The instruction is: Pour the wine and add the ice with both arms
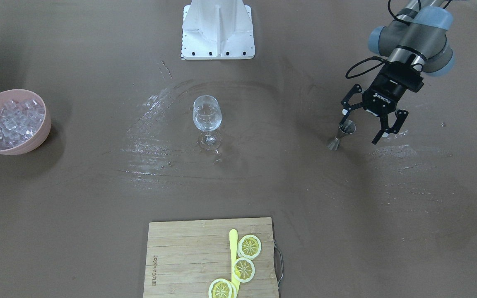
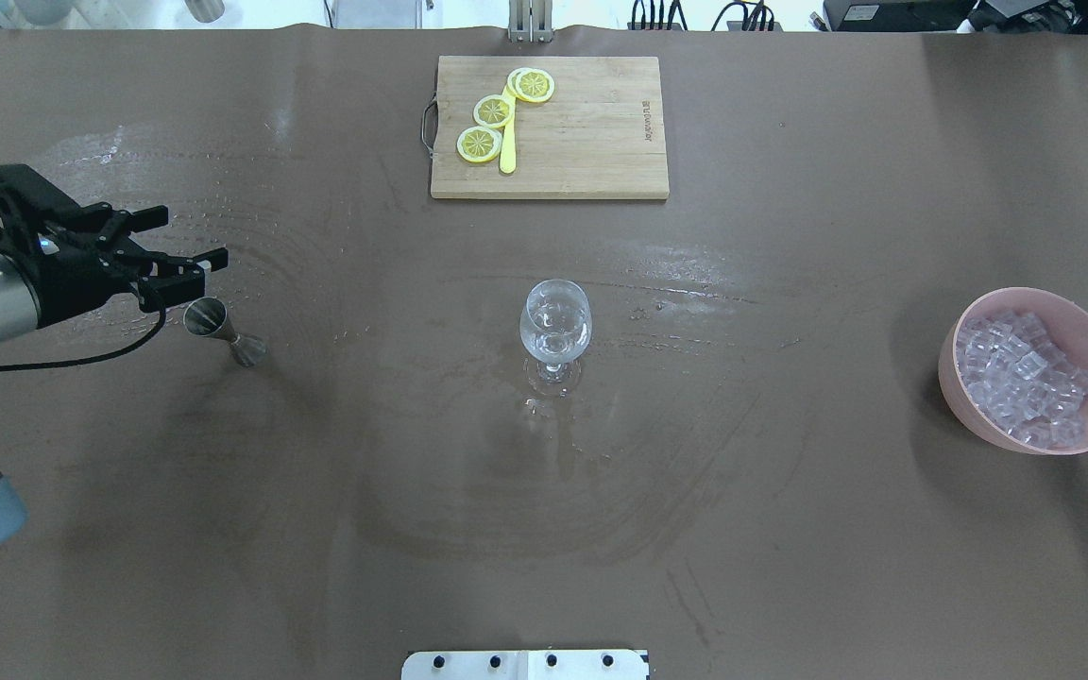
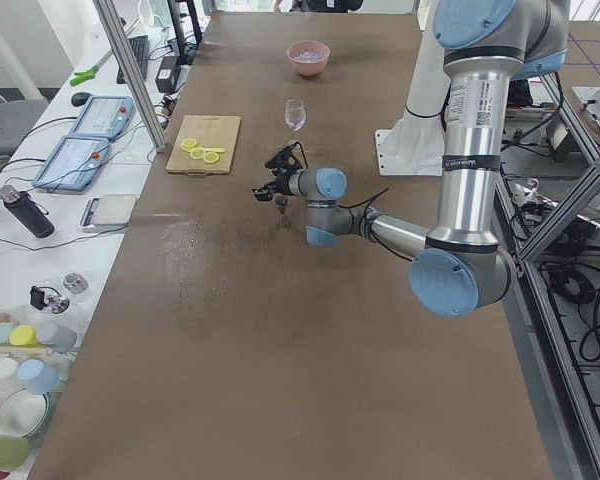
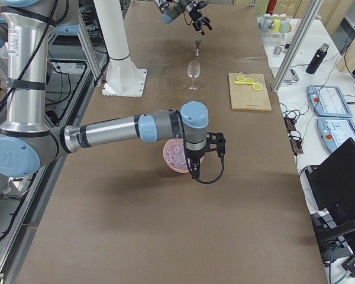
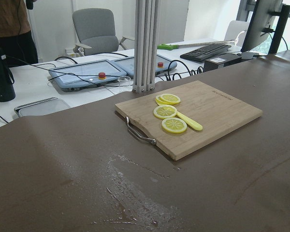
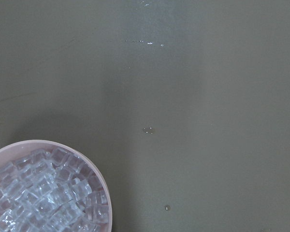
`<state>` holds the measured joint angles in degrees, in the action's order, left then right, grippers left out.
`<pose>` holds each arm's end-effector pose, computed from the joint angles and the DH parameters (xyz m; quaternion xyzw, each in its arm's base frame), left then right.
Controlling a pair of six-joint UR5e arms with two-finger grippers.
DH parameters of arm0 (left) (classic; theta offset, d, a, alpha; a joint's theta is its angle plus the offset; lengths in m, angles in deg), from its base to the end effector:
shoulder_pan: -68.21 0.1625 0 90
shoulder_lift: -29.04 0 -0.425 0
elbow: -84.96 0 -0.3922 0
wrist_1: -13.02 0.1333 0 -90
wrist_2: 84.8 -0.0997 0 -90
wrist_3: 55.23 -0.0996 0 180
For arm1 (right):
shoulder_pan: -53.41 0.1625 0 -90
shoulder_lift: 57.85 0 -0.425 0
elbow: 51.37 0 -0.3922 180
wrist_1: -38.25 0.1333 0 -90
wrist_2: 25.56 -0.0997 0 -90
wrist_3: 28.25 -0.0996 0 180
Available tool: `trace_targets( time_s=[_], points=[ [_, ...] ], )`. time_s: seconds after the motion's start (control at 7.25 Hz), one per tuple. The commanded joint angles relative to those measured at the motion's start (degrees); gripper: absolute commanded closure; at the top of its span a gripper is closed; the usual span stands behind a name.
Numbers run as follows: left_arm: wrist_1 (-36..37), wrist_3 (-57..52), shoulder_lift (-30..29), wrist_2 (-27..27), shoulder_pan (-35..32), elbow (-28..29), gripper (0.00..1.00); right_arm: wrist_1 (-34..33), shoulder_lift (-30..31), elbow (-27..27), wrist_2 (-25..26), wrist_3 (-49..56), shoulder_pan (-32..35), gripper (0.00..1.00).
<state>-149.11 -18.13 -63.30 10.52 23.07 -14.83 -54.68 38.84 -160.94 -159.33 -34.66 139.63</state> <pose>0.2714 -0.4486 0.4155 0.4833 0.4654 0.0812 0.7370 0.0350 -0.4467 0.5508 0.0472 -0.3770 -0.0111 0.9249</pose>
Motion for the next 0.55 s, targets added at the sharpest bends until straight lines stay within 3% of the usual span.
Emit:
trace_targets(
  time_s=[0.0, 0.14, 0.28, 0.41],
  points=[
    [10.85, -0.89, -0.38, 17.47, -13.52, -1.46, 0.01, 0.03, 0.0, -0.02, -0.09, -0.01, 0.0, 0.0],
    [16.88, -3.24, -0.29, 23.19, -18.18, -1.46, 0.01, 0.03, 0.0, -0.02, 0.0, 0.08, 0.0, 0.0],
    [29.29, -12.58, -0.64, 26.55, -21.88, -1.8, 0.01, 0.03, 0.0, 0.06, 0.0, 0.08, 0.0, 0.0],
    [44.12, -25.29, -1.34, 26.5, -24.79, -2.68, 0.01, -0.06, 0.0, 0.06, 0.0, 0.08, 0.0, 0.0]
  ],
)
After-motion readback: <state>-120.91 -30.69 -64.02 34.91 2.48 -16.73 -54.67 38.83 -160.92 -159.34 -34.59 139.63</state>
